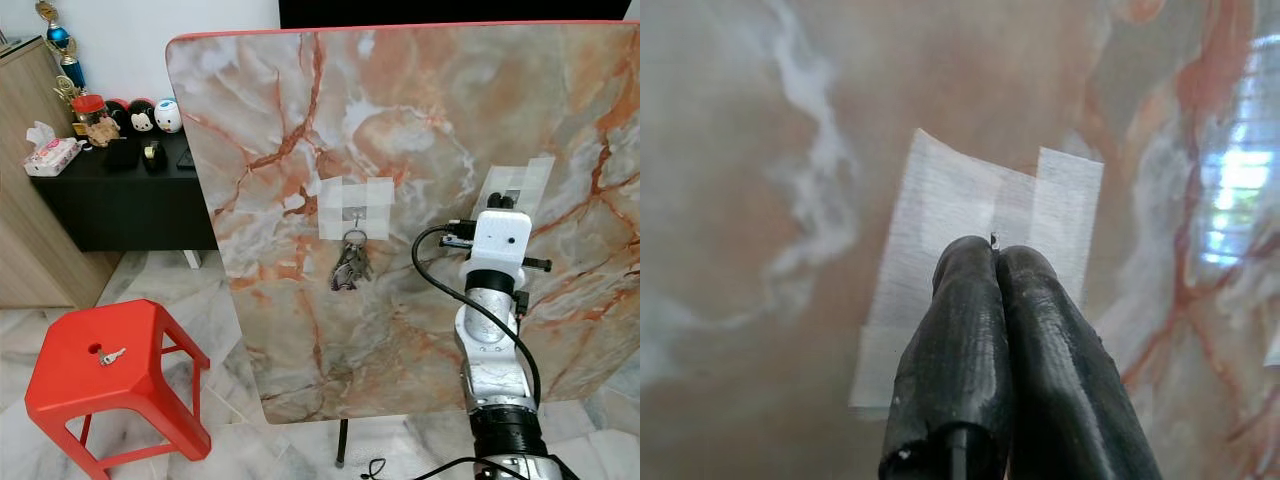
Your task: Hang keys on a hook
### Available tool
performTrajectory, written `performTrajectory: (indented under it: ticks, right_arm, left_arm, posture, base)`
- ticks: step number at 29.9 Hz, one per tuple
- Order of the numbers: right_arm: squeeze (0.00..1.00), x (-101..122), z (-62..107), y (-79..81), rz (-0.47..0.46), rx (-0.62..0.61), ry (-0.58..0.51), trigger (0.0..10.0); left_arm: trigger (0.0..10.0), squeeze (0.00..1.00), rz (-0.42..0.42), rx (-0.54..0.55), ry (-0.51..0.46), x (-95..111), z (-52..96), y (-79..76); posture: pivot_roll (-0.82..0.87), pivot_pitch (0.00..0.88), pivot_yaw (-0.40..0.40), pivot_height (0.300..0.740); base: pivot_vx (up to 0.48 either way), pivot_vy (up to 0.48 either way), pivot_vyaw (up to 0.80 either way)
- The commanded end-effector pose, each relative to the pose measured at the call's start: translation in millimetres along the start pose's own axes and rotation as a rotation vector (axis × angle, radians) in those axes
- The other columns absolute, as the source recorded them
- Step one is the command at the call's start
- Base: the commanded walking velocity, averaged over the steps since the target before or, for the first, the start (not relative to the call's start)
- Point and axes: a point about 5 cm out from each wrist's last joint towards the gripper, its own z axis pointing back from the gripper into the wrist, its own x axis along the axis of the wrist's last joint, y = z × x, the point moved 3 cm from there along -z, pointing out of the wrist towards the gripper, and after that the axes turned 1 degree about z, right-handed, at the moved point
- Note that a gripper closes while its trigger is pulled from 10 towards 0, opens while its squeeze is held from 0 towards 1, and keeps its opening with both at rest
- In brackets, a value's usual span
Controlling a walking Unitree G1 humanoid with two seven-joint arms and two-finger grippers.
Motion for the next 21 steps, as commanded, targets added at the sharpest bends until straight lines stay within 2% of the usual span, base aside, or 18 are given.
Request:
performTrajectory:
  ticks: [1, 12, 21]
  right_arm:
    - [0.0, 11.0, -9.4, -8.2, 0.019, -0.032, -0.028, 10.0]
    - [0.0, 14.7, -17.3, -13.2, 0.058, -0.035, -0.04, 10.0]
    - [0.0, 11.7, -20.4, 1.3, 0.075, 0.061, -0.025, 10.0]
  left_arm:
    - [10.0, 0.0, 0.001, -0.003, 0.016, -4.1, 0.8, 0.3]
    - [10.0, 0.0, 0.003, -0.001, 0.013, -3.5, 0.9, 1.3]
    - [10.0, 0.0, -0.001, 0.001, 0.009, -2.5, 0.8, 2.4]
  posture:
    - [0.14, 0.0, 0.007, 0.74]
    - [0.14, 0.0, 0.014, 0.74]
    - [0.14, 0.0, 0.019, 0.74]
  base:
    - [0.0, 0.0, 0.0]
    - [0.0, 0.0, 0.0]
    - [0.0, 0.0, 0.0]
